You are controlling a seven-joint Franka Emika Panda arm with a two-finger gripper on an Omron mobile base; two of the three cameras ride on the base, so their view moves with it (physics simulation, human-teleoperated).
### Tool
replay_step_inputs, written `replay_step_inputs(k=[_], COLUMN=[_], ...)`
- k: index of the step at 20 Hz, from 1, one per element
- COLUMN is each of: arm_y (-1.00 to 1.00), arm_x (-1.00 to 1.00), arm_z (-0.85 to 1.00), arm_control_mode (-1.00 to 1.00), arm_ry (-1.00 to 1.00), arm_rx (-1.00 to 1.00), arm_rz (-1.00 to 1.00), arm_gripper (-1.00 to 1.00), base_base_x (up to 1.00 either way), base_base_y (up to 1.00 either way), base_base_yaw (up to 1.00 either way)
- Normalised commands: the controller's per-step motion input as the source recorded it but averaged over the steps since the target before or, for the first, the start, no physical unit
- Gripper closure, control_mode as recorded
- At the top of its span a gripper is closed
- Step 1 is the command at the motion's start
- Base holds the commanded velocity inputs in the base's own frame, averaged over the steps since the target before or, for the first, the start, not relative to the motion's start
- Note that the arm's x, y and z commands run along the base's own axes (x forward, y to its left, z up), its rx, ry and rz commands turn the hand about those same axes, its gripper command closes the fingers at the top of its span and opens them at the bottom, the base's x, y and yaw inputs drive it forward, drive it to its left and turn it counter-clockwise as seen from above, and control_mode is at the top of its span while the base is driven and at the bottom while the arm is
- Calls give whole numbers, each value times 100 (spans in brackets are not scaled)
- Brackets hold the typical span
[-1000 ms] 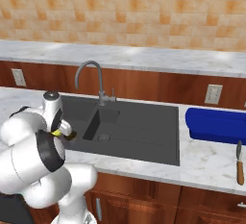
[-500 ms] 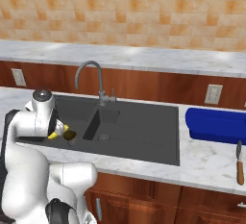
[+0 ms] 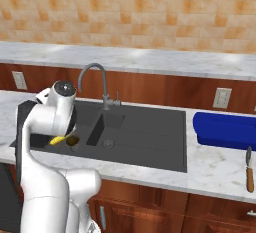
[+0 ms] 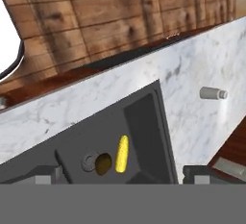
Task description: Pick up all produce items and place them in the sink. Turn on the sink faucet to wash them. Then turn the sink off and put them in the tray.
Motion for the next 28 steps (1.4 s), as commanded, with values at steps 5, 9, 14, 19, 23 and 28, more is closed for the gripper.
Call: replay_step_inputs(k=[5,9,14,19,23,28], arm_y=[-67,-56,-40,-13,2,9], arm_x=[33,78,66,52,56,55], arm_z=[78,10,0,-37,-75,-47], arm_control_mode=[-100,-100,-100,-100,-100,-100], arm_ry=[28,49,40,32,23,21], arm_rx=[8,19,31,42,38,25], arm_rz=[0,-3,-29,-39,-49,-54], arm_gripper=[-100,-100,-100,-100,-100,-100], base_base_x=[0,0,0,0,0,0], base_base_y=[0,0,0,0,0,0], base_base_yaw=[0,0,0,0,0,0])
